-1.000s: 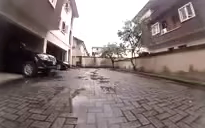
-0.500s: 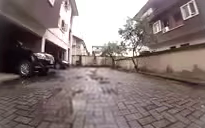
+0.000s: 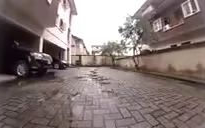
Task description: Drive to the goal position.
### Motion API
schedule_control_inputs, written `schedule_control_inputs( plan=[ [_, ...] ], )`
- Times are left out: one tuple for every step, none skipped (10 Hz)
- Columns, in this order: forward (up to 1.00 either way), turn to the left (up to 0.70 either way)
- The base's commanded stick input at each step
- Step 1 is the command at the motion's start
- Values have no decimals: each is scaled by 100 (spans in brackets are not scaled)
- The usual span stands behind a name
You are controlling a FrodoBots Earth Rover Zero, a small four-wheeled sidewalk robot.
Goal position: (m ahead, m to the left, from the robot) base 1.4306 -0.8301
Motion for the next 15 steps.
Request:
schedule_control_inputs(
  plan=[
    [50,0],
    [50,0],
    [50,0],
    [50,0],
    [50,0],
    [50,0],
    [50,0],
    [50,0],
    [50,0],
    [50,0],
    [44,0],
    [35,0],
    [34,0],
    [34,0],
    [27,0]
  ],
)
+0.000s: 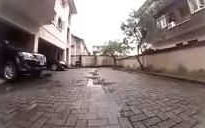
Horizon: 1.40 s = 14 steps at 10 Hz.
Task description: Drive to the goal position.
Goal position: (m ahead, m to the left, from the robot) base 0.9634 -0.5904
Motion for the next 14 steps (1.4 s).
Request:
schedule_control_inputs(
  plan=[
    [25,0],
    [21,0],
    [19,0],
    [18,0],
    [7,0],
    [5,0],
    [2,0],
    [0,0],
    [0,0],
    [0,0],
    [21,0],
    [29,0],
    [36,0],
    [50,0]
  ],
)
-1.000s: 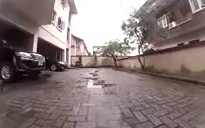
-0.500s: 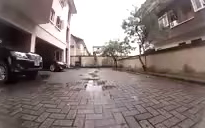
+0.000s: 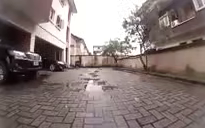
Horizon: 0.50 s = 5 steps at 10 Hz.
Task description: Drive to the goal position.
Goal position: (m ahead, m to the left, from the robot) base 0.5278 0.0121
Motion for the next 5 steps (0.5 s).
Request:
schedule_control_inputs(
  plan=[
    [50,0],
    [50,0],
    [50,0],
    [50,0],
    [50,0]
  ],
)
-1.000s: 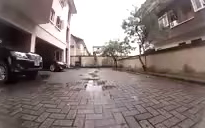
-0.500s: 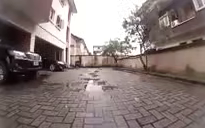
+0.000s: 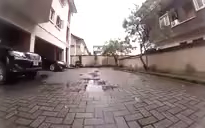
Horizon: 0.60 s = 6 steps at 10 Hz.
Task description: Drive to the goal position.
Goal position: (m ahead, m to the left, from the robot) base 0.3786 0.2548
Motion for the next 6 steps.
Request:
schedule_control_inputs(
  plan=[
    [50,0],
    [50,0],
    [50,0],
    [50,0],
    [48,0],
    [48,0]
  ],
)
